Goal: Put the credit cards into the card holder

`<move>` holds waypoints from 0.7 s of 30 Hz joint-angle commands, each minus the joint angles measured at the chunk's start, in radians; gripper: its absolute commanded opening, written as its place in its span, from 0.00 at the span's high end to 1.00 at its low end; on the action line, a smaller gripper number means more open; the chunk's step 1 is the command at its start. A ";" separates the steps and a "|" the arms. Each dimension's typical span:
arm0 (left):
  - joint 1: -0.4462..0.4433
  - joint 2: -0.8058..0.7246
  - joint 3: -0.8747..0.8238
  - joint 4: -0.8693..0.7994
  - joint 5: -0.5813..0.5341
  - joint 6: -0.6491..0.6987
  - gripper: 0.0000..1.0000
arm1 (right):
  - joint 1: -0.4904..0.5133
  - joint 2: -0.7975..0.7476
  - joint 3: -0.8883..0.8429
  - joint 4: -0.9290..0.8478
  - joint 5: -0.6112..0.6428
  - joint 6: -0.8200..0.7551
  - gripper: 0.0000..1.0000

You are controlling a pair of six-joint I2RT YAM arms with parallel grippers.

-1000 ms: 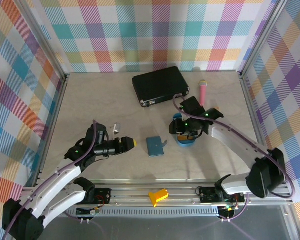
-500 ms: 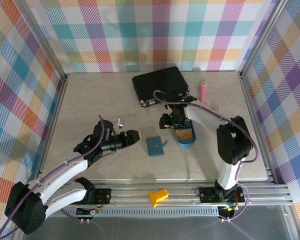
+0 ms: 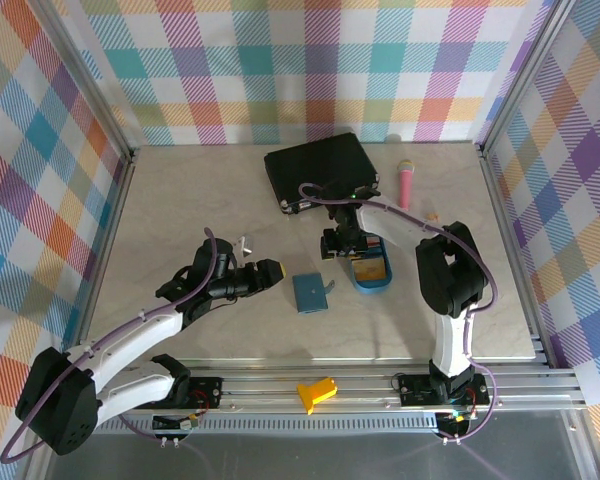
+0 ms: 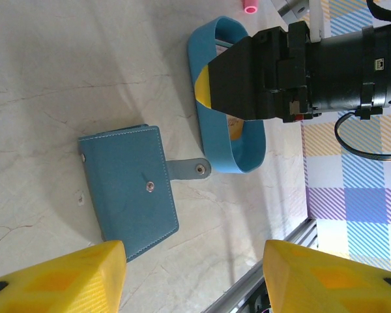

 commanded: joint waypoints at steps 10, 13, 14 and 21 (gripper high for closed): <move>-0.007 0.058 0.018 0.064 0.039 0.072 0.41 | -0.020 -0.215 -0.122 0.105 -0.263 0.010 0.51; -0.010 0.087 0.010 0.117 0.071 0.069 0.41 | -0.032 -0.301 -0.186 0.104 -0.286 0.002 0.53; -0.013 0.096 0.008 0.135 0.081 0.069 0.41 | -0.037 -0.333 -0.213 0.107 -0.298 -0.004 0.53; -0.060 0.176 -0.004 0.235 0.095 0.058 0.41 | -0.090 -0.498 -0.404 0.115 -0.362 -0.053 0.55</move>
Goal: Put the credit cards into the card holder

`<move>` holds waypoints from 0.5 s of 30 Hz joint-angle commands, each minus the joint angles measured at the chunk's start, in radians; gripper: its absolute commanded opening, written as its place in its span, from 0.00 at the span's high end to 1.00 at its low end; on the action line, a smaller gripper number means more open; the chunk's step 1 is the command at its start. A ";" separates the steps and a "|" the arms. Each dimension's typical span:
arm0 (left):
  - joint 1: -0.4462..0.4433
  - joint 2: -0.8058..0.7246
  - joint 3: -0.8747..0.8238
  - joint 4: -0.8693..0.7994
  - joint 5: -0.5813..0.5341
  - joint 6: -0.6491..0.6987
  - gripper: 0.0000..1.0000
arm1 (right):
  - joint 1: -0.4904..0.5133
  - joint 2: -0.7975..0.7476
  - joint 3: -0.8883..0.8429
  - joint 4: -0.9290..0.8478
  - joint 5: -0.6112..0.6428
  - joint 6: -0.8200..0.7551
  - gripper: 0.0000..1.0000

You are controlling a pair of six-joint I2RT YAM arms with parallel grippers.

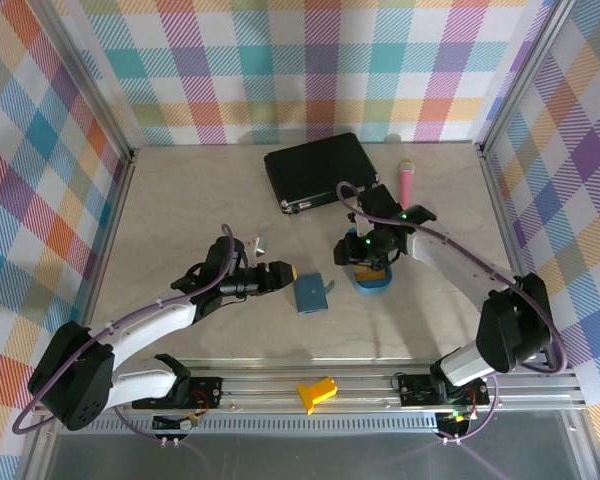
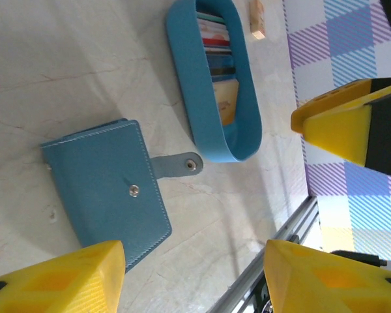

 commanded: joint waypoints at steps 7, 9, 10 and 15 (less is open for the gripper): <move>-0.050 0.160 0.025 0.178 0.044 -0.014 0.42 | -0.025 -0.050 -0.164 0.086 -0.177 -0.036 0.56; -0.052 0.193 0.039 0.195 0.043 -0.018 0.42 | -0.025 -0.042 -0.176 0.120 -0.214 -0.034 0.57; -0.052 0.207 0.043 0.201 0.038 -0.019 0.42 | -0.026 -0.036 -0.182 0.133 -0.227 -0.035 0.57; -0.052 0.249 0.053 0.227 0.017 -0.019 0.43 | -0.025 -0.001 -0.182 0.157 -0.237 -0.047 0.59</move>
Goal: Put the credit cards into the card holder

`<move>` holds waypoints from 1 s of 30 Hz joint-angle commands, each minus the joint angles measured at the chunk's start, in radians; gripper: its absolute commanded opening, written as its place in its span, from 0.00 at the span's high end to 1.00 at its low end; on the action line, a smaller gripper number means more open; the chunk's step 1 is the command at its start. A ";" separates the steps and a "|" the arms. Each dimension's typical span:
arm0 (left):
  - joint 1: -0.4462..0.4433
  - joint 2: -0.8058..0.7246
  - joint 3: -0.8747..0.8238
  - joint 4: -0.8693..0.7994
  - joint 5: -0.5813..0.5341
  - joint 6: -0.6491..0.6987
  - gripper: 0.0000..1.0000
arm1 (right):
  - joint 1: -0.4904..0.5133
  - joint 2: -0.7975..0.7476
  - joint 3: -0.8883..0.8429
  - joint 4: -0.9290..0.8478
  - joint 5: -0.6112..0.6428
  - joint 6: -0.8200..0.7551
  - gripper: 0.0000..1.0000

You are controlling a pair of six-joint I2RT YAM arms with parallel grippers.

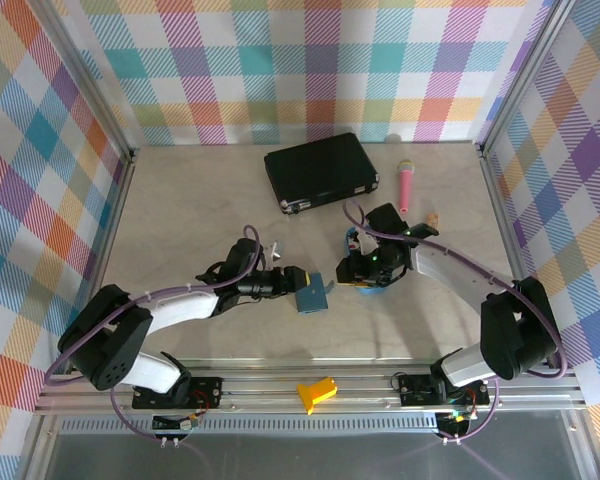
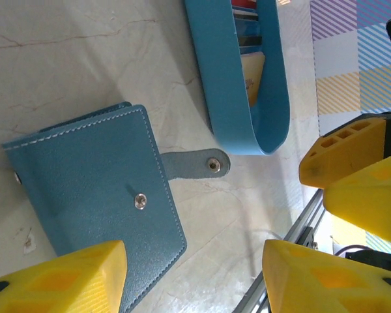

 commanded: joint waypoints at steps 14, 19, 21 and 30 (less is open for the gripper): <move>-0.009 0.132 0.055 0.140 0.010 0.005 0.43 | 0.000 0.089 0.014 0.067 -0.042 0.006 0.61; -0.009 0.164 0.068 0.143 0.018 0.012 0.43 | 0.000 0.112 0.027 0.064 -0.041 0.004 0.62; -0.009 0.177 0.071 0.147 0.020 0.011 0.43 | 0.002 0.124 0.032 0.060 -0.036 0.008 0.62; -0.009 0.242 0.072 0.191 0.022 -0.002 0.44 | 0.001 0.164 0.060 0.060 -0.010 0.028 0.65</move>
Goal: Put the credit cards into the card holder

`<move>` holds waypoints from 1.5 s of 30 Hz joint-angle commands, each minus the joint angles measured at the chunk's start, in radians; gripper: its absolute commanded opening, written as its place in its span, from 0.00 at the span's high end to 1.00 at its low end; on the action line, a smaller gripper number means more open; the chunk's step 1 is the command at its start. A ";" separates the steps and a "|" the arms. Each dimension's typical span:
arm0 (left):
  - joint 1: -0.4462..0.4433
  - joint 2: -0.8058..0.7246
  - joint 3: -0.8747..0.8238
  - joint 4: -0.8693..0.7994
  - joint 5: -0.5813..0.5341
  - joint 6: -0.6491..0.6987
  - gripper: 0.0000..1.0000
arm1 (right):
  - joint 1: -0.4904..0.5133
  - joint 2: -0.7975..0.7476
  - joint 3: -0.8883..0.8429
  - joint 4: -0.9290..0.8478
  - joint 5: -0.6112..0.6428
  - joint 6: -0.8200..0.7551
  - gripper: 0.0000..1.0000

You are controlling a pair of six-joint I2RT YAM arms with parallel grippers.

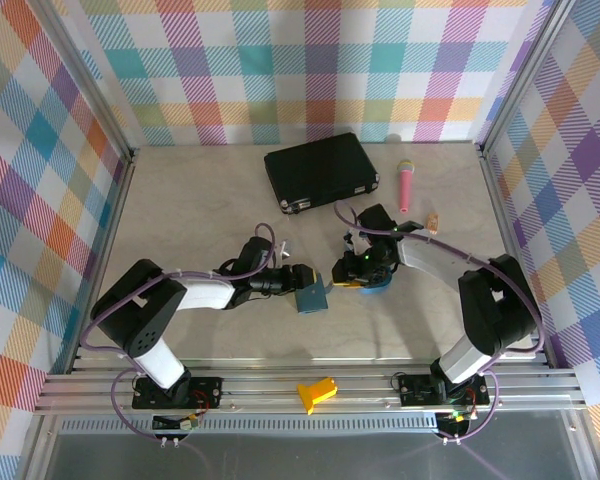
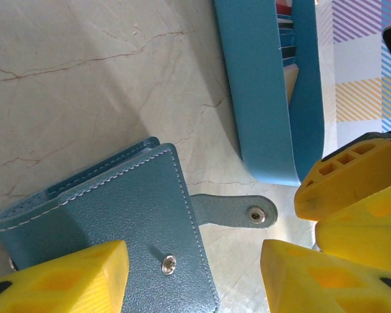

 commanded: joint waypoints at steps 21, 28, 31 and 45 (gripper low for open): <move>-0.009 0.027 0.006 0.038 0.006 -0.007 0.46 | 0.005 0.083 0.060 0.000 -0.042 -0.031 0.73; -0.009 0.022 0.006 0.034 0.003 -0.012 0.46 | 0.005 0.097 0.060 0.024 -0.061 -0.042 0.73; -0.009 0.024 0.008 0.035 0.005 -0.013 0.47 | 0.005 0.111 0.069 0.020 -0.064 -0.042 0.73; -0.009 0.024 0.005 0.038 0.006 -0.015 0.47 | 0.005 0.120 0.077 0.018 -0.058 -0.039 0.82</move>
